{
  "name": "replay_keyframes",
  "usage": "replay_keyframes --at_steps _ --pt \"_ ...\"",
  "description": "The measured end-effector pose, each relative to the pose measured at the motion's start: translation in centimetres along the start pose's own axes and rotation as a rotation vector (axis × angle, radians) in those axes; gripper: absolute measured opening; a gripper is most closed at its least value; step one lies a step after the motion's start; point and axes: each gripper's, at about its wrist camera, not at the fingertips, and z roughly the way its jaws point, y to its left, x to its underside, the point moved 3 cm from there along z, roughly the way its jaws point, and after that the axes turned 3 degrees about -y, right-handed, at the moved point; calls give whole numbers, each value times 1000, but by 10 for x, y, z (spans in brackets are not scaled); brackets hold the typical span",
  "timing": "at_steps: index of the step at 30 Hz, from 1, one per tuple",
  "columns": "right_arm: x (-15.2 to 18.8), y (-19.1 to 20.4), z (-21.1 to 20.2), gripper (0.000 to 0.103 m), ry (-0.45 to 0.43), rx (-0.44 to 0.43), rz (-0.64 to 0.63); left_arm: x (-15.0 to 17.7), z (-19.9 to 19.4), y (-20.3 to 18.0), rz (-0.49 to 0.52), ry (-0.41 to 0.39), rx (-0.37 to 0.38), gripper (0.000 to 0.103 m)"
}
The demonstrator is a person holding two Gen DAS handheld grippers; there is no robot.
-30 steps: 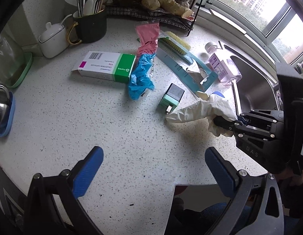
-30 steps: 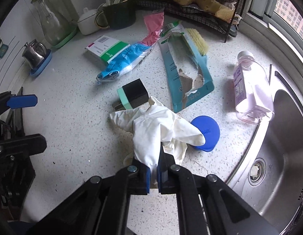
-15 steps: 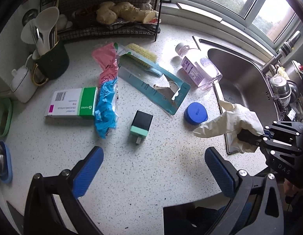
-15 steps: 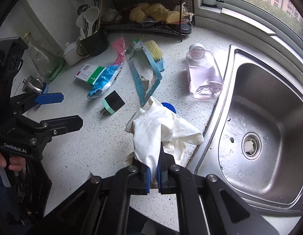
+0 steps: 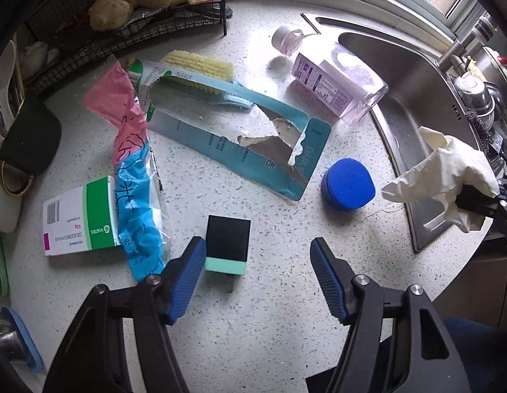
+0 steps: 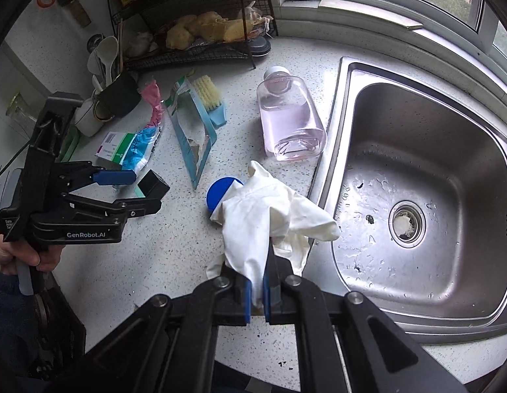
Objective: Collect trash
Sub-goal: 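Grasp the black-and-teal charger block with the left gripper while the right gripper holds the glove, then lower both tools with glove and charger down over the red bin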
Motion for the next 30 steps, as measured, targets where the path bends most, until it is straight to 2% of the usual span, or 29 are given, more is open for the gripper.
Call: replay_keyframes --at_steps 7,10,12,13,21,30 --pt "-1 0 6 5 18 7 7 4 26 17 -16 45 -10 64" --pt "-2 1 7 5 21 8 8 4 29 19 -13 34 -3 53" --pt "-3 1 6 5 18 7 6 2 28 20 -12 30 -4 32" --pt "-3 2 6 5 18 7 5 2 28 20 -14 32 -1 30" --pt "-4 8 -7 5 -4 -4 -25 17 10 -5 3 12 12 29" --pt "11 15 -34 5 -37 -42 -78 40 -48 -39 -64 -87 0 29"
